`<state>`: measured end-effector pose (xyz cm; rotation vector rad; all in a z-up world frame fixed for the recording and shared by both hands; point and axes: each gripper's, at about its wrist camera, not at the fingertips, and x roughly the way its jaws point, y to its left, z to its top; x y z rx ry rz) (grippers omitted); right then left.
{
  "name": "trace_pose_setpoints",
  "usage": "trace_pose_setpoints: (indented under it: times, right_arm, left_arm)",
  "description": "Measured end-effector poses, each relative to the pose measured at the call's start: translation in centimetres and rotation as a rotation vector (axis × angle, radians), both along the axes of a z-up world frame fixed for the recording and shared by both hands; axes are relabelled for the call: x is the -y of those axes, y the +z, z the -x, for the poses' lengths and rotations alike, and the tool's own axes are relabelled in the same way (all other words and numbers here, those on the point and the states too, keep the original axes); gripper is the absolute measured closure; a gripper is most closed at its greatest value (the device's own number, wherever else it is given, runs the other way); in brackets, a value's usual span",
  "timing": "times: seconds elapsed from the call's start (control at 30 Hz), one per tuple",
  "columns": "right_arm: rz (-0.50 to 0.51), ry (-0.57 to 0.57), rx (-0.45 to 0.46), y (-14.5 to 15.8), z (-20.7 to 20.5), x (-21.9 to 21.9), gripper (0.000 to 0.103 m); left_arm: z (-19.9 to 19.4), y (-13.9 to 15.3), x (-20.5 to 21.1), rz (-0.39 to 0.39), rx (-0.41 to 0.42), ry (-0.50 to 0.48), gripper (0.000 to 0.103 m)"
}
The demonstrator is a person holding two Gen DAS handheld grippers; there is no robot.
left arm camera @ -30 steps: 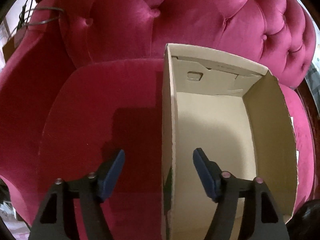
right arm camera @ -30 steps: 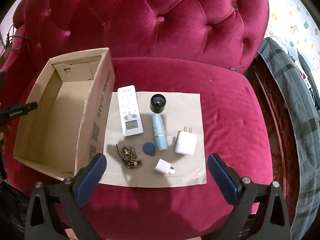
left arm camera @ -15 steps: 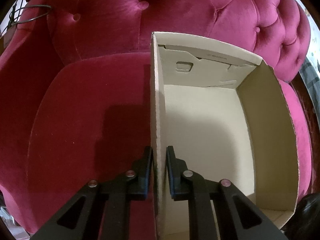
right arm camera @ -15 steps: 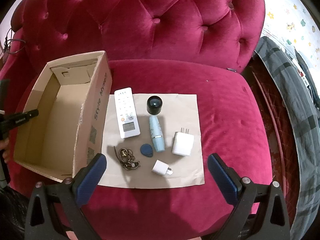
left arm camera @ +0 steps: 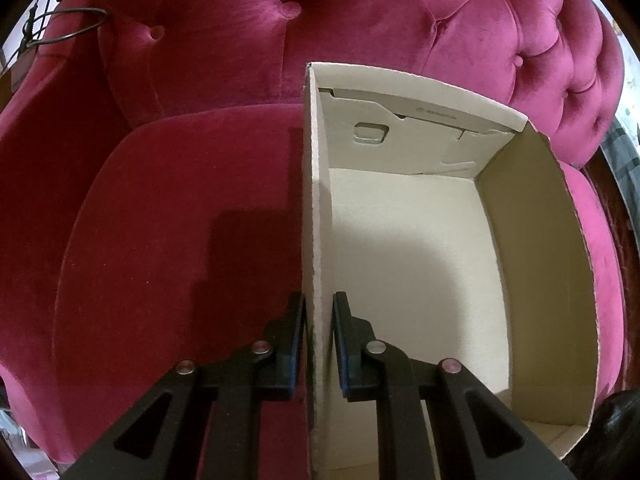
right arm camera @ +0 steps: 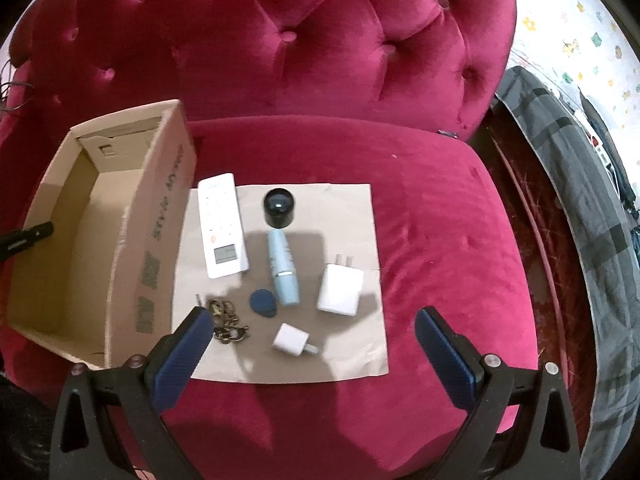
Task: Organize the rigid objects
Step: 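Grip the box wall with the left tool while the right tool approaches the charger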
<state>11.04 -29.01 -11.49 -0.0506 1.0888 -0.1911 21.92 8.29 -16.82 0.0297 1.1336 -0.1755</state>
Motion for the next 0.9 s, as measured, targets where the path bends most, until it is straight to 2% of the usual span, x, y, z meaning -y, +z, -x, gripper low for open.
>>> trace_pose_setpoints:
  times: [0.27,0.37,0.47,0.67,0.9]
  right_arm:
    - [-0.008,-0.03,-0.021,-1.8,-1.7,2.7,0.001]
    - [0.03,-0.025,-0.037,-2.9,-2.6,3.1,0.001]
    - [0.04,-0.017,-0.053,-4.2,-3.4,3.6,0.001]
    - [-0.034,-0.052,-0.094,-6.8,-5.2,5.5,0.002]
    - [-0.044,-0.066,-0.148,-10.1,-6.5,6.3,0.005]
  left_arm:
    - [0.1,0.0,0.1,-0.013,0.005,-0.005,0.088]
    - [0.2,-0.1,0.3,-0.024,0.009,-0.005,0.088]
    - [0.0,-0.1,0.0,-0.003,0.001,0.007,0.088]
    - [-0.1,-0.2,0.0,-0.002,0.004,0.004,0.088]
    - [0.1,-0.3,-0.1,0.001,0.009,0.005,0.088]
